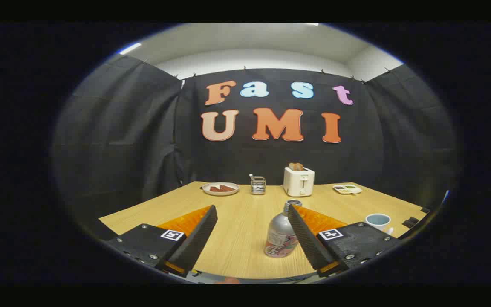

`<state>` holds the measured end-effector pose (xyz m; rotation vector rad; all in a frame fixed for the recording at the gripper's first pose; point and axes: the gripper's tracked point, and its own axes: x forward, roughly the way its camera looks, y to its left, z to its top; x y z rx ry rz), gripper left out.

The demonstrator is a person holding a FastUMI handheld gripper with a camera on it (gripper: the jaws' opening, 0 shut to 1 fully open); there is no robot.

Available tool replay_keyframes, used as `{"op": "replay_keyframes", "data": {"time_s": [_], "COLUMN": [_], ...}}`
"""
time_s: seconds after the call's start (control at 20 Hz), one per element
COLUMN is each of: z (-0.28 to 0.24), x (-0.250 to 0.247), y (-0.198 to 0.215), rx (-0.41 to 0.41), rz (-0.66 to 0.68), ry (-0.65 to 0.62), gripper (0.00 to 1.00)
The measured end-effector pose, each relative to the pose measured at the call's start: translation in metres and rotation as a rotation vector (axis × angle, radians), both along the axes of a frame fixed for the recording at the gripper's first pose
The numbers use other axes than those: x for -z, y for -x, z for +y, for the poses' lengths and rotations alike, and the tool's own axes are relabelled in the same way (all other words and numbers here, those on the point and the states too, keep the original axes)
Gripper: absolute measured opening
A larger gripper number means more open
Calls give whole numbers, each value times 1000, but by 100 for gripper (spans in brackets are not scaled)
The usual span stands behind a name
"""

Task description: Take the bottle from table, then pour the juice into the cup, finally place the bottle on the coaster

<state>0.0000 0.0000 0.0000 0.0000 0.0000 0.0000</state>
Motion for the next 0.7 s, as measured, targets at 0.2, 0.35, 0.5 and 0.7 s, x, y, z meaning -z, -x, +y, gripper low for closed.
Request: {"op": "replay_keyframes", "data": {"time_s": [0.2, 0.35, 0.5, 0.7], "z": [-7, -1, 4, 4], "x": [-11, -10, -4, 0], "y": [6, 8, 8, 16], "rx": [2, -6, -20, -15], "rz": [-42, -43, -25, -23], "ry": [-47, -49, -32, 3], "gripper": [98, 98, 98, 98]}}
